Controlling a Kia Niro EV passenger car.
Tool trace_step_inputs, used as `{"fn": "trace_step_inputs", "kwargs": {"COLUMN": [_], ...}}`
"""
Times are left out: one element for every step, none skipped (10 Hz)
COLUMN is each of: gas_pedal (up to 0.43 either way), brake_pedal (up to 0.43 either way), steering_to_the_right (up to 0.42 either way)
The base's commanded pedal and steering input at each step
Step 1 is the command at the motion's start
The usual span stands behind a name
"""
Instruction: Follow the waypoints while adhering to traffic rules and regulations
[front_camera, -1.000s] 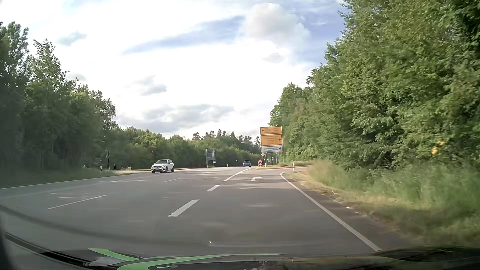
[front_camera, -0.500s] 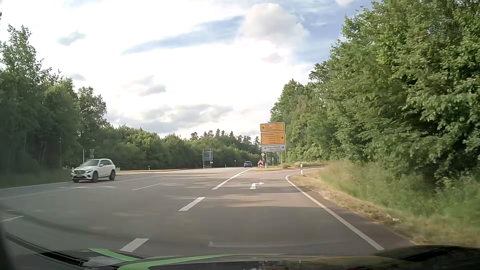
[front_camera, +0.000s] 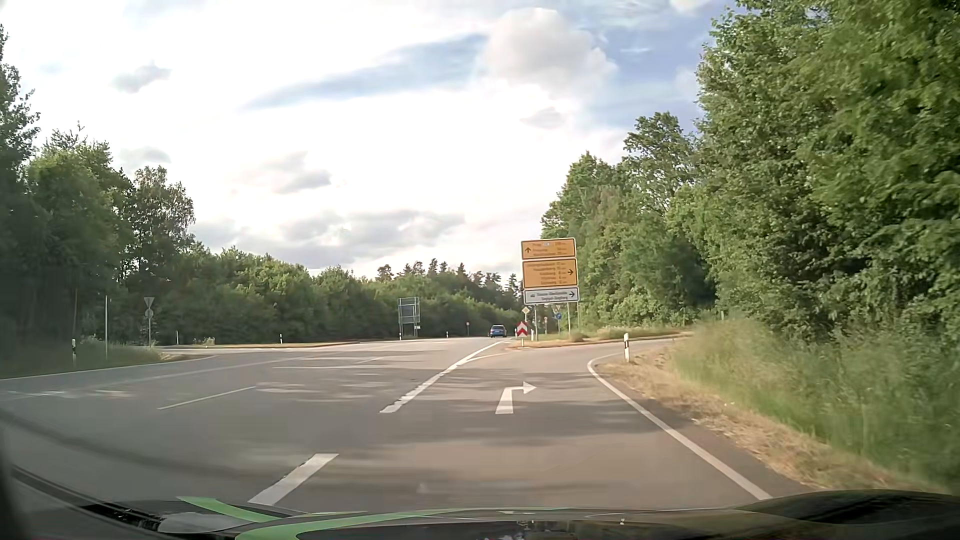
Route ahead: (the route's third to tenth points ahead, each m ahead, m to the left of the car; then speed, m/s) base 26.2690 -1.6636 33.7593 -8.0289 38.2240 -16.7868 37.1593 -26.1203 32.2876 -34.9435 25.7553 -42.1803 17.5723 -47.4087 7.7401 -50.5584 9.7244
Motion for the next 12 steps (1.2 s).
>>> {"fn": "trace_step_inputs", "kwargs": {"gas_pedal": [0.11, 0.11, 0.11, 0.11, 0.11, 0.11, 0.11, 0.11, 0.098, 0.079, 0.059, 0.047], "brake_pedal": [0.0, 0.0, 0.0, 0.0, 0.0, 0.0, 0.0, 0.0, 0.0, 0.0, 0.0, 0.0], "steering_to_the_right": [0.0, 0.0, 0.0, 0.0, 0.0, 0.001, 0.003, 0.006, 0.011, 0.019, 0.024, 0.033]}}
